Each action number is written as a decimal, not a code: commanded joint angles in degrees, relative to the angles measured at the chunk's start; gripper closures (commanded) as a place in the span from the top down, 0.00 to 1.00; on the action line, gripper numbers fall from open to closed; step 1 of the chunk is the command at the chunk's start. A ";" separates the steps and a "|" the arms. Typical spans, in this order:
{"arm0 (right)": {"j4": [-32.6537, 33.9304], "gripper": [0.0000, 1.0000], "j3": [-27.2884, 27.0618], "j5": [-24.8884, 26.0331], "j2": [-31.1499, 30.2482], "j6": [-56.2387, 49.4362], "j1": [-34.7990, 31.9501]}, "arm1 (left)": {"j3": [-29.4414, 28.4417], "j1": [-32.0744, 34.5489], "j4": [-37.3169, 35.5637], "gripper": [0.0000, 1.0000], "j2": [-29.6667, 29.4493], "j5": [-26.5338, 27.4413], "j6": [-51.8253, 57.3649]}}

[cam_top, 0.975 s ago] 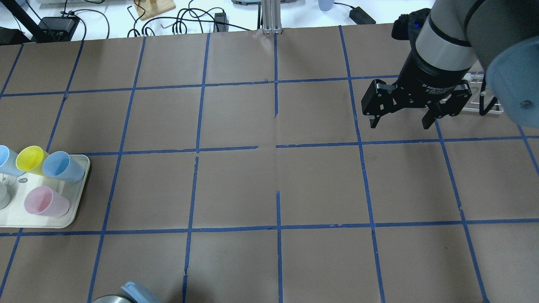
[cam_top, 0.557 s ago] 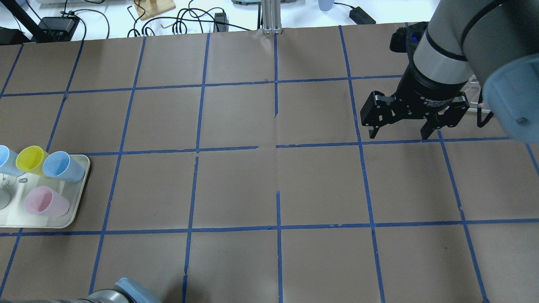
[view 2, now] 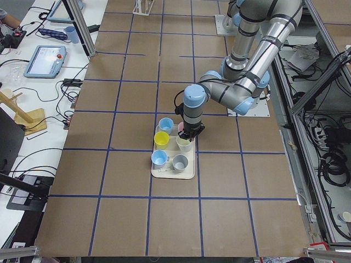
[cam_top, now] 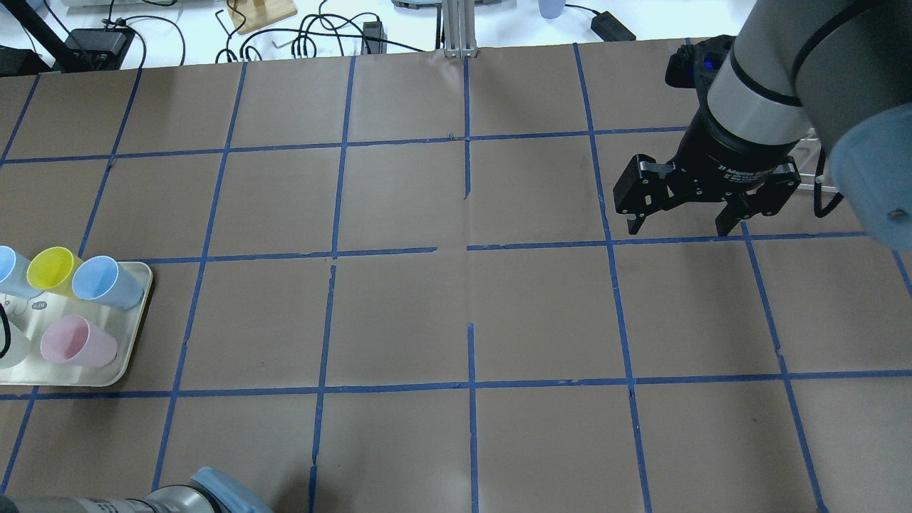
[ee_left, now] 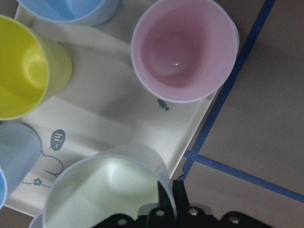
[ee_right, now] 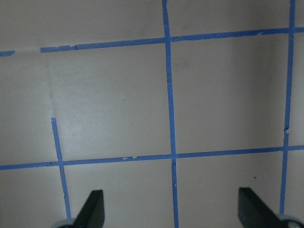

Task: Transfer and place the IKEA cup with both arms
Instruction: 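Carry the white cup with the left gripper down onto the tray beside the pink cup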

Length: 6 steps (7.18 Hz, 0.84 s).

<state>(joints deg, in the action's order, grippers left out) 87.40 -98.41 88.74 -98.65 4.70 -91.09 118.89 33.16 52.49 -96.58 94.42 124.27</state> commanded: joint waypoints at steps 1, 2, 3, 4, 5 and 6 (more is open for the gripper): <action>0.05 1.00 0.06 0.11 -0.05 0.05 0.03 | 0.11 -0.38 -1.77 0.00 -2.72 -0.46 0.18; -0.03 1.00 0.06 0.03 -0.05 0.05 0.03 | 0.20 -0.38 -1.78 0.00 -3.69 -0.46 0.09; -0.04 1.00 0.15 0.11 -0.05 0.05 0.12 | 0.20 -0.38 -2.39 0.00 -4.48 -0.55 -0.34; -0.04 1.00 0.15 0.11 -0.05 0.05 0.21 | -0.06 -0.38 -2.48 0.02 -5.10 -0.55 -0.52; -0.12 1.00 0.15 0.20 0.04 -0.04 0.56 | -0.15 -0.38 -2.39 0.58 -5.54 -0.55 -0.61; -0.21 1.00 0.15 -0.06 0.04 -0.04 1.69 | -0.24 -0.38 -2.39 0.74 -5.63 -0.64 -1.39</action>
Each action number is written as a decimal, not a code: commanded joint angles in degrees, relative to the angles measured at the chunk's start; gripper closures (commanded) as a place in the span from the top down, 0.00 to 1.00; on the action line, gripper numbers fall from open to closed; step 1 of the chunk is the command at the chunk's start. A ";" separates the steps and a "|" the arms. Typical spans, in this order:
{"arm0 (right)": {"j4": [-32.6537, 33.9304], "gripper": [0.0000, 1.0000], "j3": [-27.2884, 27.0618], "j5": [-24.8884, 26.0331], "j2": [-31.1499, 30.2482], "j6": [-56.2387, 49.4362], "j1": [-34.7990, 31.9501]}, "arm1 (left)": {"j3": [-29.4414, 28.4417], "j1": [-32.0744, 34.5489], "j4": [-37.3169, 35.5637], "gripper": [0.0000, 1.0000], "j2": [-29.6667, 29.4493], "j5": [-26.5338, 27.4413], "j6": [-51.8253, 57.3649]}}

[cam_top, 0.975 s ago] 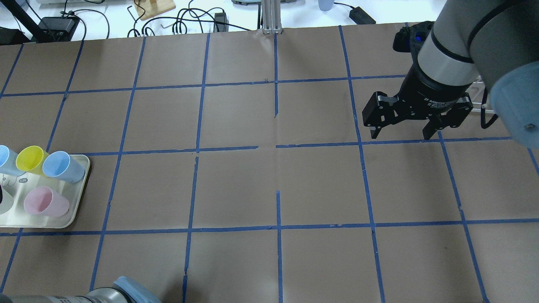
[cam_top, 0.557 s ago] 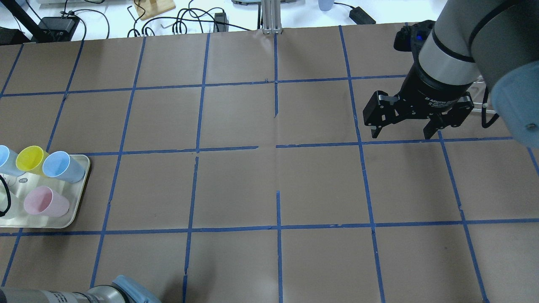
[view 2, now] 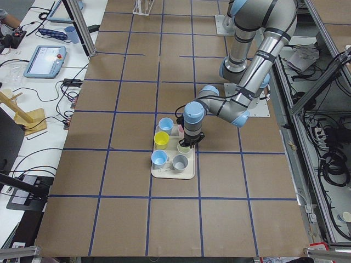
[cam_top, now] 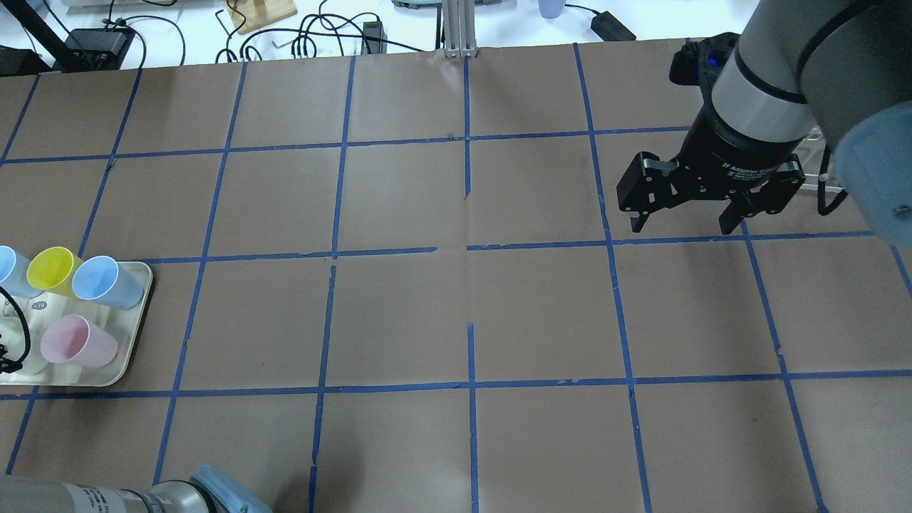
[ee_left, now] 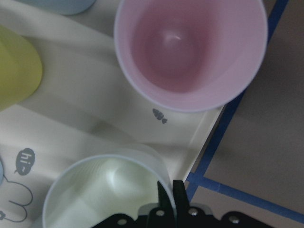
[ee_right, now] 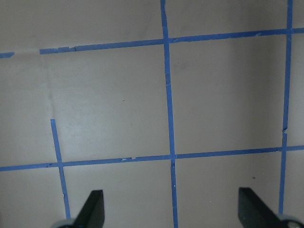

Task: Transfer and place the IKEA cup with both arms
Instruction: 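Open the left gripper to release the white cup on the tray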

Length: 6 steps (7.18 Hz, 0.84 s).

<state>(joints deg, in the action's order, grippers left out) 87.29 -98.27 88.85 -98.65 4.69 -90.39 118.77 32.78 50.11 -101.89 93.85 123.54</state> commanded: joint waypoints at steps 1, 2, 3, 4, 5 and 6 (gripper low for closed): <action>-0.27 1.00 0.00 -2.96 -0.05 -0.03 1.70 | -0.21 0.00 0.60 0.76 -0.15 0.02 -2.06; -0.45 1.00 0.00 -2.72 -0.13 -0.12 1.44 | -0.30 0.17 0.95 0.77 1.07 0.19 -3.55; -0.36 1.00 -0.08 -2.90 -0.05 -0.12 1.53 | -0.73 0.52 4.44 0.77 2.04 0.28 -6.78; -0.62 1.00 -0.34 -2.55 -0.05 -0.20 1.44 | -3.00 0.87 11.26 0.77 3.62 0.20 -12.73; -0.54 1.00 -0.17 -2.28 -0.05 -0.21 1.44 | -5.72 1.92 18.37 0.77 5.72 0.11 -19.23; -0.54 1.00 -0.08 0.24 -0.05 -0.21 1.44 | -8.01 5.41 21.06 0.77 8.26 0.37 -23.82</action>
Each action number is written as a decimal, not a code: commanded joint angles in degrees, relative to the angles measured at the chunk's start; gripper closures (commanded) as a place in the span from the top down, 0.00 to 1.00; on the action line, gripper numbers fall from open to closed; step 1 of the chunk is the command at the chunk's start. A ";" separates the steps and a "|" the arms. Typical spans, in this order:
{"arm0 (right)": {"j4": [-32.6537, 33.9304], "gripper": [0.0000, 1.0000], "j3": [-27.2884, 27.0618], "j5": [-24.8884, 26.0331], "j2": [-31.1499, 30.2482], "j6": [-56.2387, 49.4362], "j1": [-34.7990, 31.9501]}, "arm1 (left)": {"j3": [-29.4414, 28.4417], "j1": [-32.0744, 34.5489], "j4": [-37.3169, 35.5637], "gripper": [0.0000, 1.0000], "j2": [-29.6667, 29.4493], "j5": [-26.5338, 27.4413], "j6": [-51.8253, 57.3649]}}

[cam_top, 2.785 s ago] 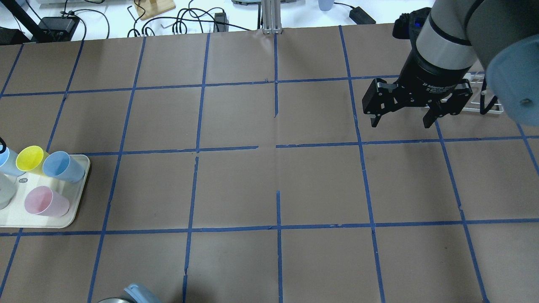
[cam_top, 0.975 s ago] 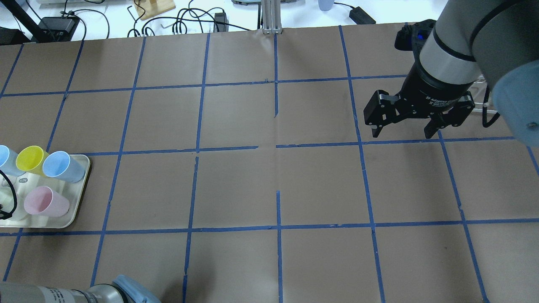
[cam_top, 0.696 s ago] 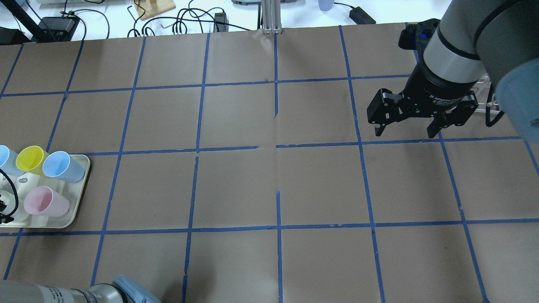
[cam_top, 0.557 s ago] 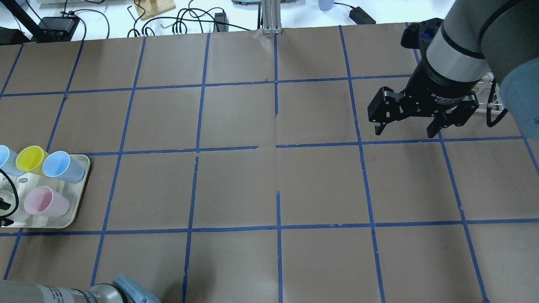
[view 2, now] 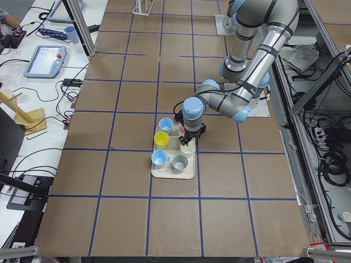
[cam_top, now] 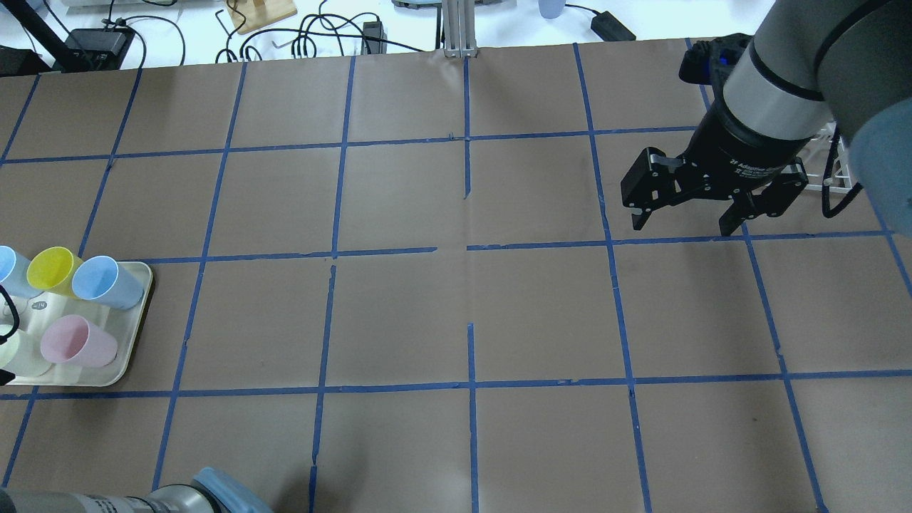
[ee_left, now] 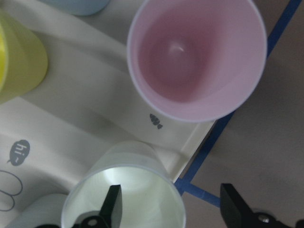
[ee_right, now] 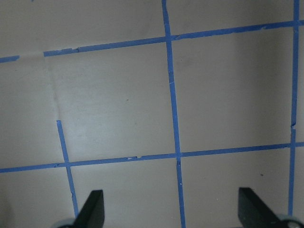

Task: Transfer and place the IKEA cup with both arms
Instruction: 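Open the left gripper to release the white cup on the tray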

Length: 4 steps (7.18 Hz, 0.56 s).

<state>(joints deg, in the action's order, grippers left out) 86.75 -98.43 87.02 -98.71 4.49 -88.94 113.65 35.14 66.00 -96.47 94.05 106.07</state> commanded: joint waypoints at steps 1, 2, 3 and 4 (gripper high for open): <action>0.08 1.00 0.17 2.71 0.01 0.08 -0.10 | -3.43 5.36 7.55 0.82 5.39 0.08 -12.15; 0.08 1.00 0.08 2.71 0.01 0.08 0.08 | -3.43 8.34 7.66 0.84 8.12 0.08 -17.08; 0.08 1.00 0.08 2.71 0.01 0.08 0.08 | -3.61 13.07 8.88 0.85 10.67 0.08 -22.00; 0.17 1.00 0.08 2.37 0.01 0.08 0.08 | -3.61 17.73 10.28 0.85 12.78 0.08 -30.14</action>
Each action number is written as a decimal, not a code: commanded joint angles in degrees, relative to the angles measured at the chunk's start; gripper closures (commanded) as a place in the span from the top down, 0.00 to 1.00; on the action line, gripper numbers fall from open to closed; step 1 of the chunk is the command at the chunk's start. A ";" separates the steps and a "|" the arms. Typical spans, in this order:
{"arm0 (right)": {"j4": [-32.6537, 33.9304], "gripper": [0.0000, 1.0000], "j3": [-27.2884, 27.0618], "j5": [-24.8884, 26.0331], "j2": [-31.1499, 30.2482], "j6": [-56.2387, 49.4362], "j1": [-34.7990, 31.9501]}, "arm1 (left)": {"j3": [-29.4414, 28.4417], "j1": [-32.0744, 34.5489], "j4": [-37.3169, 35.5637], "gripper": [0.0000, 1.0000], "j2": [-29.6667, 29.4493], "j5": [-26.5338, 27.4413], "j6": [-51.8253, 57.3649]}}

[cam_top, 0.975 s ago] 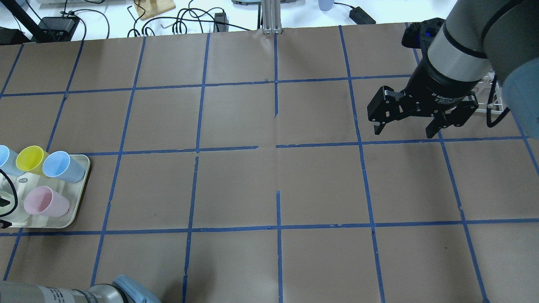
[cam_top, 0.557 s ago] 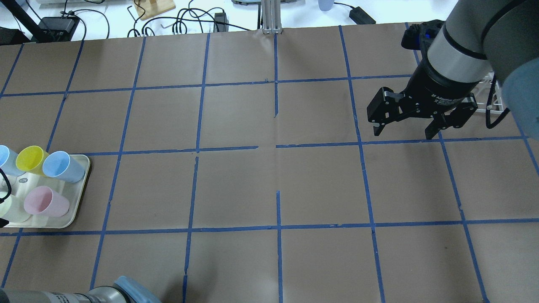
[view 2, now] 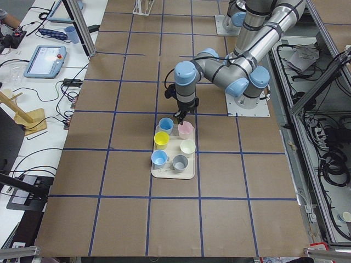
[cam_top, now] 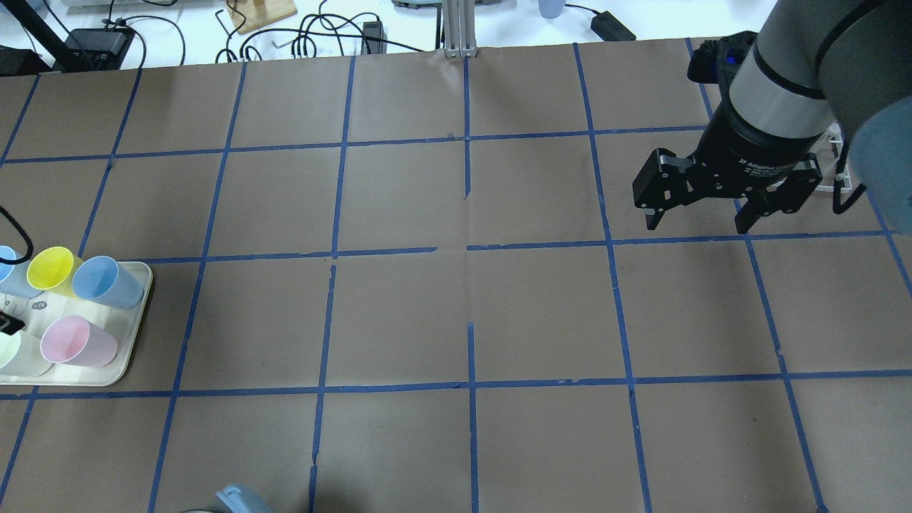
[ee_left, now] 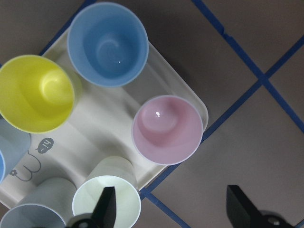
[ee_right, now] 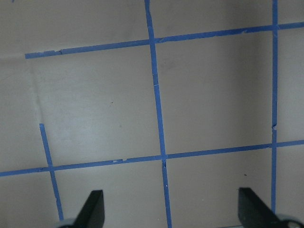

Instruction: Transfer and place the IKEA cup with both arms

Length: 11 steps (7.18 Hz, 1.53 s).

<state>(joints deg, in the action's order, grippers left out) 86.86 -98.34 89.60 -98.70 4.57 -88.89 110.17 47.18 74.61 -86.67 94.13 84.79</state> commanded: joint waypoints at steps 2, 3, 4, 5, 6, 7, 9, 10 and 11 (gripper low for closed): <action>0.15 1.00 0.08 -0.39 0.00 0.00 0.12 | -0.82 16.05 4.04 0.85 5.80 -0.35 -22.67; 0.16 1.00 -0.01 0.13 0.00 0.00 0.20 | -2.40 21.41 4.84 0.90 6.85 -2.18 -31.70; 0.16 1.00 -0.01 0.05 0.00 0.00 0.20 | -5.11 27.03 7.81 0.95 7.91 -2.37 -36.06; 0.16 1.00 -0.01 -0.13 0.00 0.00 0.12 | -7.40 33.09 8.18 1.00 6.70 -2.29 -46.02; 0.07 1.00 0.08 -0.56 0.00 0.00 0.12 | -8.21 37.59 8.19 1.00 6.08 -2.20 -50.73; 0.15 1.00 0.08 -0.48 0.00 0.00 0.29 | -9.00 39.99 8.19 1.00 5.29 -2.72 -60.43; 0.16 1.00 0.08 0.22 0.00 0.00 0.29 | -11.62 44.82 8.10 1.00 2.92 -2.81 -77.07; 0.07 1.00 0.16 0.14 0.00 -0.08 0.38 | -14.77 46.76 8.10 1.00 0.73 -2.90 -84.28; 0.07 1.00 0.16 -0.21 0.00 -0.09 0.38 | -18.55 47.47 8.88 1.00 -1.73 -2.81 -85.74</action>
<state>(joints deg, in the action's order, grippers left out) 86.95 -98.20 89.62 -98.70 4.52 -88.54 95.74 93.02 82.90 -85.61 91.28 3.92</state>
